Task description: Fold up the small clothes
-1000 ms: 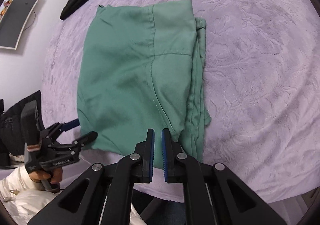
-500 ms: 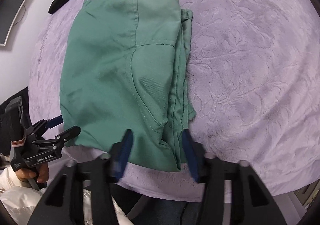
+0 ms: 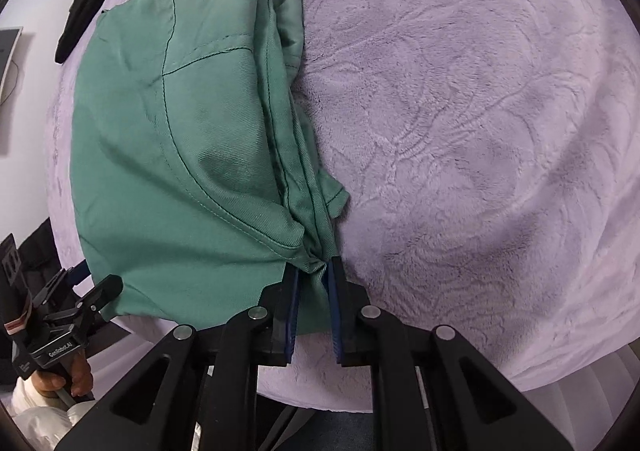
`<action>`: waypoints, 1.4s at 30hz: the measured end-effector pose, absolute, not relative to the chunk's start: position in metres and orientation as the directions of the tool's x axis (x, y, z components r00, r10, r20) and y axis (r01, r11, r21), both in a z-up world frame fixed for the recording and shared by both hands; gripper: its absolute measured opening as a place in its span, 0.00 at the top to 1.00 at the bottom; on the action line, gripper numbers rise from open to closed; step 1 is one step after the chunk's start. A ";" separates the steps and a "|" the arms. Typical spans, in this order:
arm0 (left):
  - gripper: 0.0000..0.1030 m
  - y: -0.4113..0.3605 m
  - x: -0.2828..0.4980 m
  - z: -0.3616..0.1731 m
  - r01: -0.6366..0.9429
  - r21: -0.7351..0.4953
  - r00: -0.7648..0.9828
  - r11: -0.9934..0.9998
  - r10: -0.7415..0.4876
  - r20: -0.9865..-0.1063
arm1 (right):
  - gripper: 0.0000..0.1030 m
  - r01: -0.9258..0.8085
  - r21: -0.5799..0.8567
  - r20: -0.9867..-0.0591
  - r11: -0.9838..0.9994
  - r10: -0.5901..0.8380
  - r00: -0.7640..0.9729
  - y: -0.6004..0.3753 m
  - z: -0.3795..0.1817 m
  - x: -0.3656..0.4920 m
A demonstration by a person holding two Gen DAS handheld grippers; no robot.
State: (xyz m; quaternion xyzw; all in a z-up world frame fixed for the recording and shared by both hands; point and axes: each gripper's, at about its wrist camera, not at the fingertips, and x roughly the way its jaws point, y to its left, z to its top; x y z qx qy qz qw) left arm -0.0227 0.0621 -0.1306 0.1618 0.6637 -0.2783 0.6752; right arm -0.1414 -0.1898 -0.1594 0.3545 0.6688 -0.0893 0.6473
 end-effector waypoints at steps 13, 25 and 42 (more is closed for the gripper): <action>0.14 0.058 -0.015 -0.111 0.609 -0.085 0.027 0.789 -0.128 -0.991 | 0.81 0.608 0.339 -0.929 0.718 0.357 0.096 -0.203 -0.150 -0.158; 0.14 0.057 0.005 -0.101 0.560 -0.050 0.080 0.827 -0.114 -0.990 | 0.64 0.607 0.351 -0.936 0.713 0.262 0.233 -0.218 -0.098 -0.160; 0.14 0.040 0.022 -0.112 0.526 -0.042 0.101 0.849 -0.112 -0.989 | 0.51 0.607 0.292 -0.956 0.740 0.242 0.165 -0.215 -0.129 -0.129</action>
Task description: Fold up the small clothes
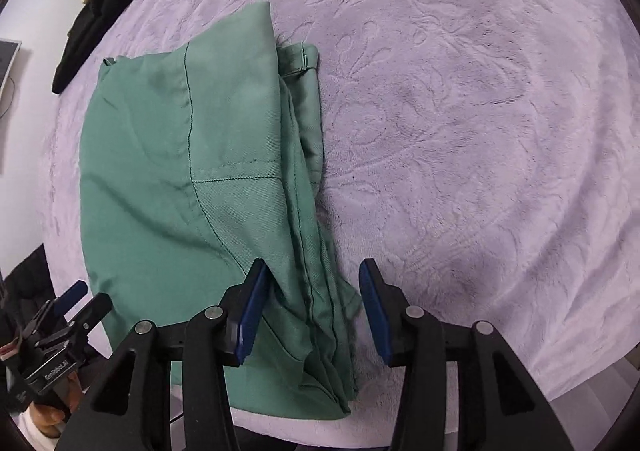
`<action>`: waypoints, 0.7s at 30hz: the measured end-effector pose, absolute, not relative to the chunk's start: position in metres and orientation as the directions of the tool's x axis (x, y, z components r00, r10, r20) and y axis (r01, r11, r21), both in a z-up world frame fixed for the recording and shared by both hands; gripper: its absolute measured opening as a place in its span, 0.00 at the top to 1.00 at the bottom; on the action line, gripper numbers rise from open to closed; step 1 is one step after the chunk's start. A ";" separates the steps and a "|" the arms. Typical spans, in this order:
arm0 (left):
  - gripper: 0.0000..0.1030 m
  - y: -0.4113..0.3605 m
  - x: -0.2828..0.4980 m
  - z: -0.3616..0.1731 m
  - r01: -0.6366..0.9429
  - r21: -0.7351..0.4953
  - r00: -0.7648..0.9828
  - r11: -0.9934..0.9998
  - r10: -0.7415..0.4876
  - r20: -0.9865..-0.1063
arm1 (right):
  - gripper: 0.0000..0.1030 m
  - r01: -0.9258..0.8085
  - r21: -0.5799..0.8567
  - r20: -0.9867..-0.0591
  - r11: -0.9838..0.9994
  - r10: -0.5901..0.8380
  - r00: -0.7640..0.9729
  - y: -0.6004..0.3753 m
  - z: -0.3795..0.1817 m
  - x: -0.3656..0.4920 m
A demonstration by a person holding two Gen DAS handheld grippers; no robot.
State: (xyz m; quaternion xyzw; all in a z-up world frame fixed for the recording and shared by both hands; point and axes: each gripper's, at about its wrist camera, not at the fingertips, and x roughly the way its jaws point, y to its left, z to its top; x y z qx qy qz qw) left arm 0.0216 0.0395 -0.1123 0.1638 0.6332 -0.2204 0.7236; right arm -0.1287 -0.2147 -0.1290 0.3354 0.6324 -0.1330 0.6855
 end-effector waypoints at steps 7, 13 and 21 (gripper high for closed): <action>0.14 0.043 0.019 -0.106 0.508 -0.030 0.112 0.861 -0.100 -0.989 | 0.41 0.593 0.287 -0.958 0.752 0.217 0.188 -0.214 -0.096 -0.140; 0.14 0.036 0.019 -0.081 0.504 -0.029 0.154 0.863 -0.124 -0.980 | 0.39 0.560 0.270 -0.961 0.784 0.185 0.205 -0.198 -0.066 -0.125; 0.14 0.025 0.013 -0.053 0.513 -0.007 0.193 0.858 -0.123 -0.973 | 0.23 0.517 0.188 -0.975 0.835 0.094 0.202 -0.176 -0.040 -0.113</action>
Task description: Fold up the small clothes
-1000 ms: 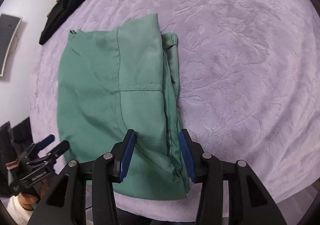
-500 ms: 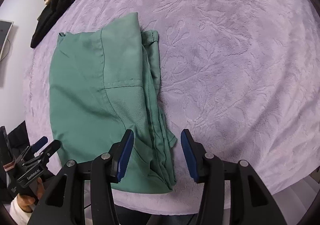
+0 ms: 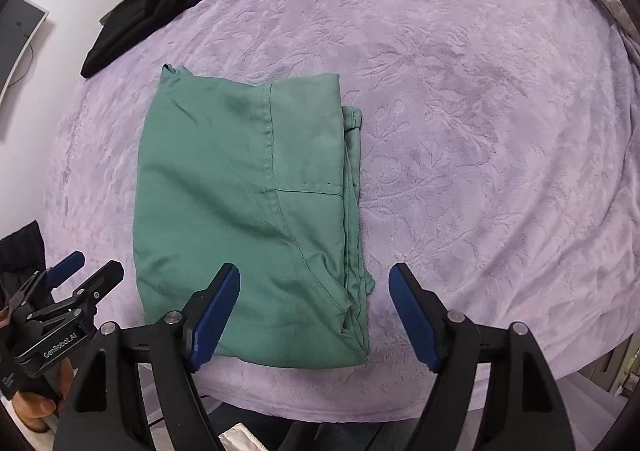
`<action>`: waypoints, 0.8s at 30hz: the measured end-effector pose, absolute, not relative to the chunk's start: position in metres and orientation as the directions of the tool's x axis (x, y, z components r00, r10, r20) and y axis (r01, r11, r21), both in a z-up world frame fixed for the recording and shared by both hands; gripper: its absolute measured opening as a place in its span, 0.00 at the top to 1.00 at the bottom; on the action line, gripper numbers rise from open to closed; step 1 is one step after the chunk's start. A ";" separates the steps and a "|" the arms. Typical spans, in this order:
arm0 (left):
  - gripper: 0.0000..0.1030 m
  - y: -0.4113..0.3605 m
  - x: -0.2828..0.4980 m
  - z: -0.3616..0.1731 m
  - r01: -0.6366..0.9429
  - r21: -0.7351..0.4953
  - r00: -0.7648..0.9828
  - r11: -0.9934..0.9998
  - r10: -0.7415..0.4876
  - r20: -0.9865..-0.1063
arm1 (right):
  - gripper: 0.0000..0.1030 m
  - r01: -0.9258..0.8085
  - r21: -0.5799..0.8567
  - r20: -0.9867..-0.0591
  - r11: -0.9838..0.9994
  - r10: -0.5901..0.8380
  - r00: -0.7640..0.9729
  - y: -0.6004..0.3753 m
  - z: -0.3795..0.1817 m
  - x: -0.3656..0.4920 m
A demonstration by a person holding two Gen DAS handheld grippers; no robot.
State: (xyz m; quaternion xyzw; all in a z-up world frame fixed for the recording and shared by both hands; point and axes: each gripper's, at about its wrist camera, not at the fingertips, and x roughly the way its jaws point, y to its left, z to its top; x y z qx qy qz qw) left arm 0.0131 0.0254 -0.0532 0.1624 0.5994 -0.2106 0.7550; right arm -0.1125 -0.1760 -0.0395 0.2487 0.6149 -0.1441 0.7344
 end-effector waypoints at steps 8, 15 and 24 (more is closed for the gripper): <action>0.00 0.023 0.012 -0.043 0.508 0.023 0.214 0.861 -0.100 -0.972 | 0.01 0.516 0.127 -0.980 0.847 0.025 0.200 -0.170 -0.030 -0.110; 0.00 0.023 0.015 -0.040 0.488 0.035 0.230 0.872 -0.089 -0.969 | 0.00 0.526 0.090 -0.980 0.846 -0.017 0.196 -0.169 -0.027 -0.109; 0.00 0.022 0.016 -0.040 0.482 0.047 0.230 0.875 -0.075 -0.970 | 0.00 0.527 0.078 -0.983 0.846 -0.023 0.182 -0.170 -0.027 -0.108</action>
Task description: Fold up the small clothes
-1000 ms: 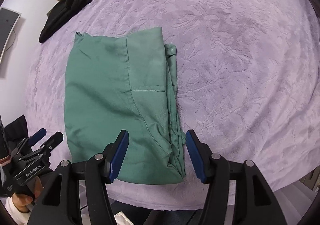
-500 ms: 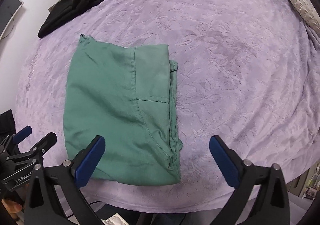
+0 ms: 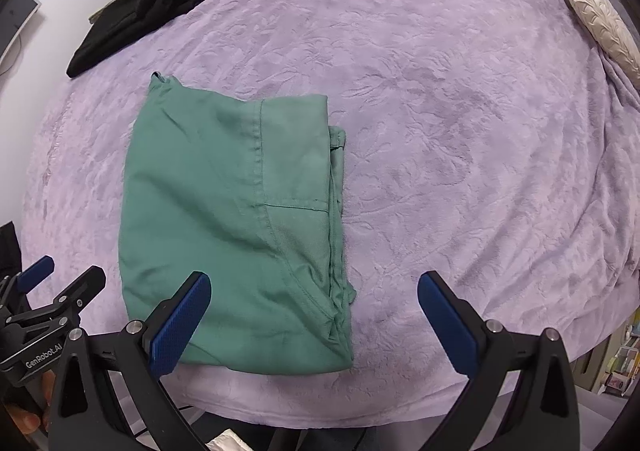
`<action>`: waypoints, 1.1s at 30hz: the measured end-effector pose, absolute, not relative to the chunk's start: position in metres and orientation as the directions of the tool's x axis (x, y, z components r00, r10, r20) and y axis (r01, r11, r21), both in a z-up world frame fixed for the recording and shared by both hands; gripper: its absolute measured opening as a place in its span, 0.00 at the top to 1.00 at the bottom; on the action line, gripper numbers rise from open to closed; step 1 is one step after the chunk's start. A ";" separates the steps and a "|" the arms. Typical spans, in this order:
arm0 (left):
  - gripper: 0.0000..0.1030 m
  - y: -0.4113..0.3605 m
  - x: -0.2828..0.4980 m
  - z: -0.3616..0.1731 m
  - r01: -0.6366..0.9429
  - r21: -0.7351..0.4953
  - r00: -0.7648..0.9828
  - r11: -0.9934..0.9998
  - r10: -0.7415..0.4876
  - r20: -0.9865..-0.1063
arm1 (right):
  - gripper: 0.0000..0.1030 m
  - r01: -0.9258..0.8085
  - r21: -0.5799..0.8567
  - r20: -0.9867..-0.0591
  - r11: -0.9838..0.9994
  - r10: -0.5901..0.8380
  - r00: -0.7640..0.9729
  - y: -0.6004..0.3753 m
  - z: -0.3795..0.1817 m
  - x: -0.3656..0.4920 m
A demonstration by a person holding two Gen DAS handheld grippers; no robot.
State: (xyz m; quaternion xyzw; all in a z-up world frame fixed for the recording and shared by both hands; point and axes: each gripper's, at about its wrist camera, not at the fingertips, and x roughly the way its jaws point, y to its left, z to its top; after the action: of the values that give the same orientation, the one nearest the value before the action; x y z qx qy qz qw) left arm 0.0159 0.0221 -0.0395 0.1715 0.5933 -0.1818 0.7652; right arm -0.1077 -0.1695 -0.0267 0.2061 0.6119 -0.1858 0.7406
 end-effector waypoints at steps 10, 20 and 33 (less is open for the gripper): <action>0.00 0.018 0.014 -0.040 0.491 0.054 0.227 0.870 -0.067 -0.972 | 0.00 0.528 0.077 -0.983 0.846 -0.023 0.180 -0.170 -0.027 -0.108; 0.00 0.017 0.016 -0.040 0.495 0.062 0.230 0.867 -0.062 -0.971 | 0.00 0.530 0.074 -0.984 0.845 -0.023 0.174 -0.169 -0.028 -0.107; 0.00 0.015 0.017 -0.040 0.501 0.067 0.230 0.863 -0.058 -0.971 | 0.00 0.531 0.075 -0.985 0.844 -0.020 0.172 -0.169 -0.029 -0.107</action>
State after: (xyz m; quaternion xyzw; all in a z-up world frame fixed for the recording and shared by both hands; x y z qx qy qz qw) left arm 0.0171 0.0154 -0.0400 0.1868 0.5927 -0.1833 0.7617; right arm -0.1067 -0.1695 -0.0292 0.2074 0.6155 -0.1870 0.7370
